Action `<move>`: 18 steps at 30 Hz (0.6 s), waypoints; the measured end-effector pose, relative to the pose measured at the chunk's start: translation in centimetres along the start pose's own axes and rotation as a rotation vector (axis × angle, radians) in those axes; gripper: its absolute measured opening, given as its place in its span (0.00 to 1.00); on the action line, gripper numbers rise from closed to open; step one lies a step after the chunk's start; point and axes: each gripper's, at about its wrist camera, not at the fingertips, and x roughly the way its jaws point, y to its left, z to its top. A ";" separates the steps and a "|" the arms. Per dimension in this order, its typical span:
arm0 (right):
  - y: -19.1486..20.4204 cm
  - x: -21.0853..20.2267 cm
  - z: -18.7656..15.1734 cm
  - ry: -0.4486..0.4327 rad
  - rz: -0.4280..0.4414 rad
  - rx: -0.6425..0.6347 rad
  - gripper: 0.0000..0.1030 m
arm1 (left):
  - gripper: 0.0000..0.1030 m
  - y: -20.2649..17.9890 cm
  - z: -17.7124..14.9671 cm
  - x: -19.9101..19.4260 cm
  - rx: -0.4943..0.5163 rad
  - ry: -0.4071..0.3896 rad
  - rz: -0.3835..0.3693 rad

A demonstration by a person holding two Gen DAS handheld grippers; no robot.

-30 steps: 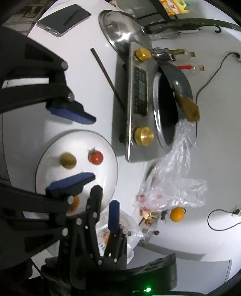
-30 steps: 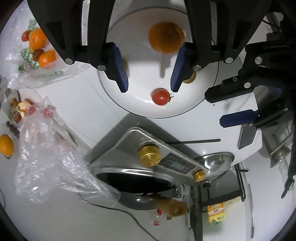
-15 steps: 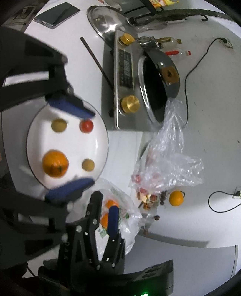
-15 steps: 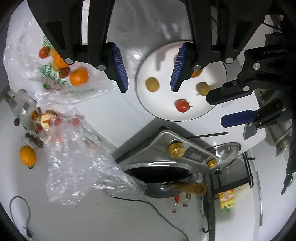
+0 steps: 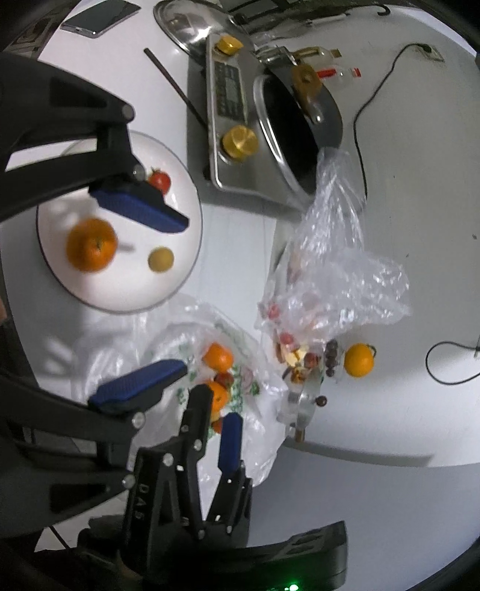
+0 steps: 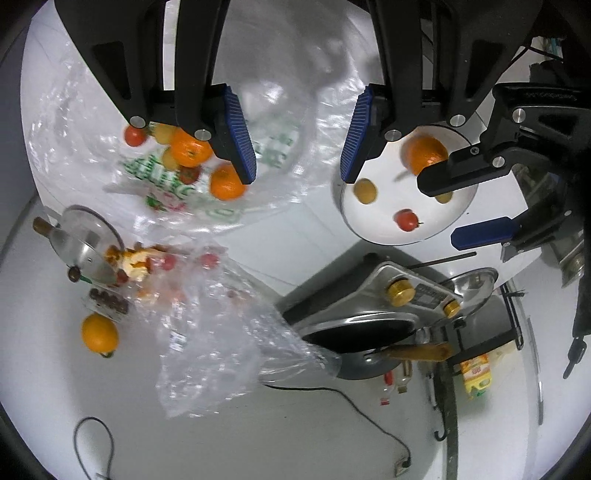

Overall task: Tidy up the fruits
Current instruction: 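Move both open grippers back over the fruits on the plastic bag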

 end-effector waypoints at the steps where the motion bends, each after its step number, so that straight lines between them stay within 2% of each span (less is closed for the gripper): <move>1: -0.5 -0.2 -0.2 -0.004 -0.003 0.006 0.49 | 0.70 -0.3 0.1 0.1 0.003 0.003 -0.003; 18: -8.8 -1.9 -3.3 -0.010 -0.069 0.121 0.49 | 0.70 -6.7 1.4 3.7 0.069 0.065 -0.040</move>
